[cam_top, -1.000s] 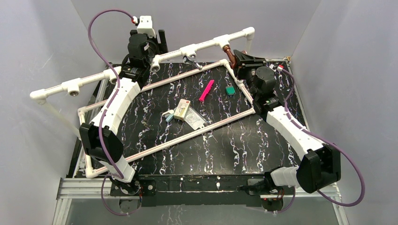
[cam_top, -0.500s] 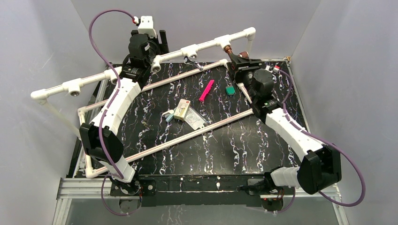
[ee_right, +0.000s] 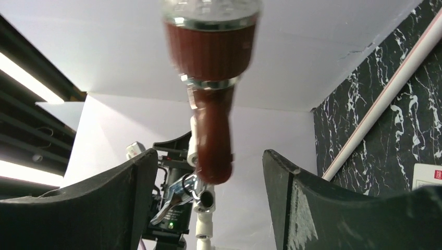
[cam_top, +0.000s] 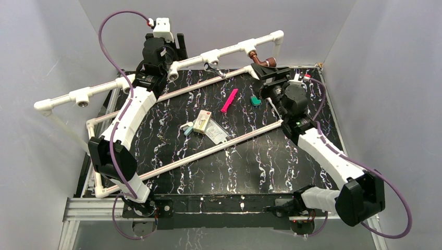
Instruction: Install the water faucets
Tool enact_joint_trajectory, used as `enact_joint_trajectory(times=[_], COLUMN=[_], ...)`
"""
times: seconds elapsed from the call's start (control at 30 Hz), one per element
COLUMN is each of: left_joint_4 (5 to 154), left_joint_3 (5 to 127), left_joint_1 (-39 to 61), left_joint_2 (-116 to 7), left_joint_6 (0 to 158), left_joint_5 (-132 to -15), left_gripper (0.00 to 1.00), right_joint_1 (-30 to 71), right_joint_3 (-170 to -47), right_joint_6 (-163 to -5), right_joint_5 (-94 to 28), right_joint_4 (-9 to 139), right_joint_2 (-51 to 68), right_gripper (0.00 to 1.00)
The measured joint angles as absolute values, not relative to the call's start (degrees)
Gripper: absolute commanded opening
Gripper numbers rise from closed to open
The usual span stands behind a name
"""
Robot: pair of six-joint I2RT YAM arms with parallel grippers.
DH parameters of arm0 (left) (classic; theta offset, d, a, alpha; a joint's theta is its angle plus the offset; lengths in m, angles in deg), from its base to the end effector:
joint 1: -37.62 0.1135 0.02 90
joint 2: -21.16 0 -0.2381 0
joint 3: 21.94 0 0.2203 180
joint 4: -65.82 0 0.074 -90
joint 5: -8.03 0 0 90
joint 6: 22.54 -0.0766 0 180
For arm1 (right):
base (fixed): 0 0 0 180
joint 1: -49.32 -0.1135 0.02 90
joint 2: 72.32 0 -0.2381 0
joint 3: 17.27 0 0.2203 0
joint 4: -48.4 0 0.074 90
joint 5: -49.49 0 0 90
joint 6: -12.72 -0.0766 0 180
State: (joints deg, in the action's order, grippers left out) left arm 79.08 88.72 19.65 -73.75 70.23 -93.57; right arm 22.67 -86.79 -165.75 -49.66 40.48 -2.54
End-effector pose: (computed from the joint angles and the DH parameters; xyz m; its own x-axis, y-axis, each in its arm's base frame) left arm 0.3865 -0.1092 0.4170 0.0359 -0.0614 -0.9975 0.1130 0.9920 -0.0570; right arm 0.2792 0.1265 0.3559 -0.2987 0.9543 -0.0053 -0.1272 -0.0343 0.9913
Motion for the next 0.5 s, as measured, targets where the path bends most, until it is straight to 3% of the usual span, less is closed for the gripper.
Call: enact_joint_trajectory(times=[0.5], left_joint_4=[78.9], left_joint_3=[88.6], left_joint_1=[19.6], left_joint_2=[-73.7], left_joint_6=[70.2], left_joint_5=[-93.5], left_gripper=[0.75], right_joint_1=[24.3], right_joint_3=[-86.5], right_joint_6=[-150.1], right_joint_5=[-49.1], right_joint_4=[47.1], right_joint_2=[-12.3], right_gripper=[0.84])
